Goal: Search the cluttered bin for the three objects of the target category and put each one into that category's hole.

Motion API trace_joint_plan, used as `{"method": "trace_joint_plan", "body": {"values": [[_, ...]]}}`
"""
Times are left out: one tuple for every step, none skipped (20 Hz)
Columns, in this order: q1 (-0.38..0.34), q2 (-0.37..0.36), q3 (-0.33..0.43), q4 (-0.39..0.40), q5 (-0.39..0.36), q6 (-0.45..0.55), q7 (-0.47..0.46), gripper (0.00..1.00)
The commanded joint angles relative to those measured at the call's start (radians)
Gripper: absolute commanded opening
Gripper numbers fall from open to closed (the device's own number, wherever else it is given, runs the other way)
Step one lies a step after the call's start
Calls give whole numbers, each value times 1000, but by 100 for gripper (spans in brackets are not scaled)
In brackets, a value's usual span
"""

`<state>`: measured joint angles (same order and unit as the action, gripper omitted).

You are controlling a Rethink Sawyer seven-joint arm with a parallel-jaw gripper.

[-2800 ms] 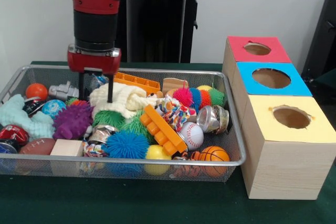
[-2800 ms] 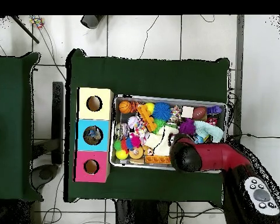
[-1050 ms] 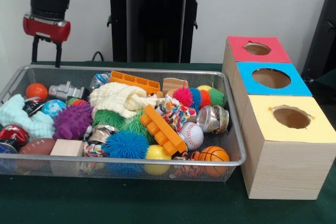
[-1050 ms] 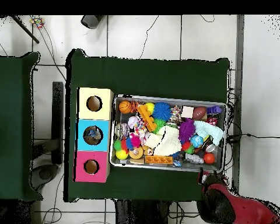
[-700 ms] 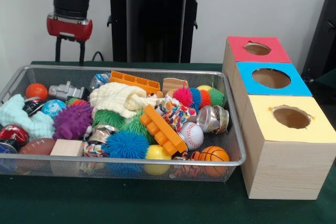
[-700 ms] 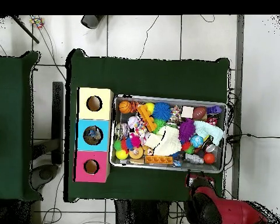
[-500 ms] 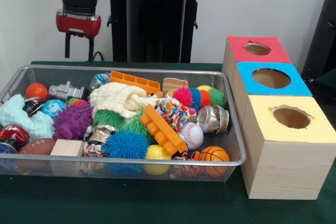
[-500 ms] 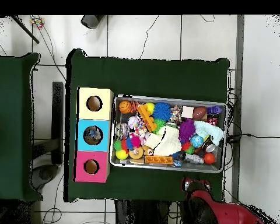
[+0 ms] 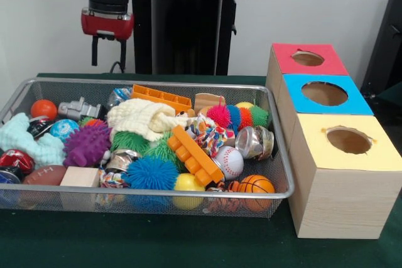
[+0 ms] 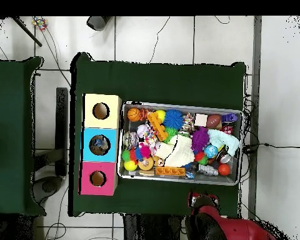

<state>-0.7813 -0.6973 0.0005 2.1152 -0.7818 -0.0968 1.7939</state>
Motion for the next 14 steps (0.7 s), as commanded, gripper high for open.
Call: {"method": "trace_joint_plan", "body": {"values": [[22,5,95,-7,-5,81,59,100],[22,-11,102,4,2,95,57,100],[22,-33,111,16,11,113,52,100],[16,-56,125,30,22,136,45,100],[10,-79,139,44,33,159,38,100],[5,-89,153,50,42,174,34,100],[1,-94,162,53,44,179,33,100],[2,-81,166,38,42,177,34,100],[3,-68,171,24,40,175,36,100],[5,-51,172,7,34,169,38,100],[3,-41,179,-7,34,174,35,100],[1,-32,185,-21,33,179,33,100],[-5,-31,190,-22,30,181,30,100],[-8,-30,194,-27,30,189,26,100]]}}
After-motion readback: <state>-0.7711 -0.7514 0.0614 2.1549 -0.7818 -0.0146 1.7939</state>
